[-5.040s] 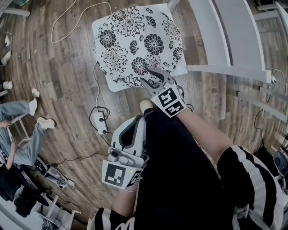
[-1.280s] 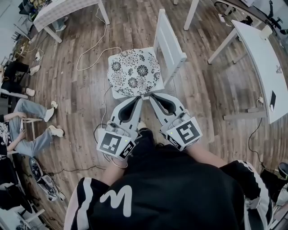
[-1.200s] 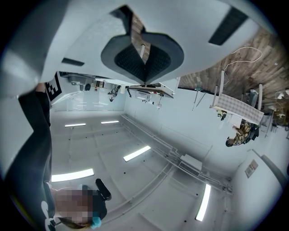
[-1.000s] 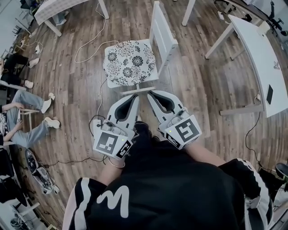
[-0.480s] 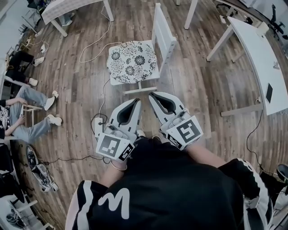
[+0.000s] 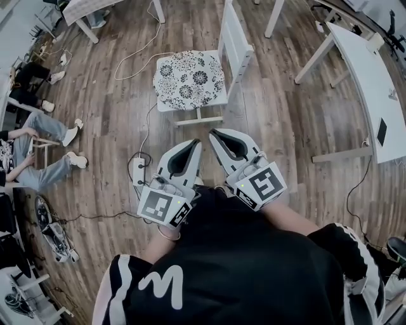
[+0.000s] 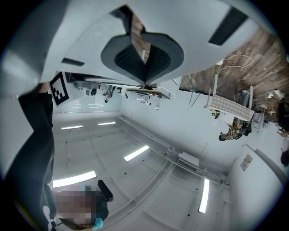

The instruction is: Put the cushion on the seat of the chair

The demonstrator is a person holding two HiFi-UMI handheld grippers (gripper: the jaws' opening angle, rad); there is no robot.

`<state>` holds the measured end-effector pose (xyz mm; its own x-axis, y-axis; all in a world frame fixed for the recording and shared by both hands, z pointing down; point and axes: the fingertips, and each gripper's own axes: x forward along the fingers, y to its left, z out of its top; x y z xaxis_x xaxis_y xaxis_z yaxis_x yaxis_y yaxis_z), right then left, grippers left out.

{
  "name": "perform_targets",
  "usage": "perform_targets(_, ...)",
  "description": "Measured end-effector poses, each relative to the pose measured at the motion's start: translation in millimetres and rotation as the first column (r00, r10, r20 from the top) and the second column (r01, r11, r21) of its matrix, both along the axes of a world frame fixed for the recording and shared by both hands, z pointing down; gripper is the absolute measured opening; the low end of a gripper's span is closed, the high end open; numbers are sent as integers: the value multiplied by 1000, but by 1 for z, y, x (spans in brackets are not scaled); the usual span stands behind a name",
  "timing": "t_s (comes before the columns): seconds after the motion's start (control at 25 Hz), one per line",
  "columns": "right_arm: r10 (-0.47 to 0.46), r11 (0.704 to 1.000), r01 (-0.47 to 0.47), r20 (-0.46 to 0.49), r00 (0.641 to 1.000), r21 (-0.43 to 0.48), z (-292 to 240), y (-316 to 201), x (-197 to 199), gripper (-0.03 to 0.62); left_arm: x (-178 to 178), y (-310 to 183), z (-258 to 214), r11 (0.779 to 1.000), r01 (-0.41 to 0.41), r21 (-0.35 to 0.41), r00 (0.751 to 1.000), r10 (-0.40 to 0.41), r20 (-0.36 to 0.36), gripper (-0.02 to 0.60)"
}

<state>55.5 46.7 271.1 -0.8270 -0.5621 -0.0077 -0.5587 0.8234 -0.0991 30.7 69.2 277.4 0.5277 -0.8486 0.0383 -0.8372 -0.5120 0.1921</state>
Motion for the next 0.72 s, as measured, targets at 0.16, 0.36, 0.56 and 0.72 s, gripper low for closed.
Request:
perform_targets(0.16, -15, 1000, 15, -9, 1000, 2, 1, 4, 0, 21, -2, 2, 0, 1000, 12, -2, 1000, -12, 2, 3)
perform_targets(0.36, -10, 1000, 10, -15, 1000, 8, -2, 6, 0, 21, -5, 5, -7, 1000, 17, 21, 1000, -17, 11, 3)
perform_targets(0.56, -2, 1000, 2, -25, 1000, -7, 4, 19, -3, 21, -7, 19, -1, 1000, 3, 6, 1000, -3, 5, 3)
perform_targets(0.72, 10, 999, -11, -34, 999, -31, 12, 39, -9, 21, -12, 40, 4, 1000, -18, -8, 1000, 18, 2, 3)
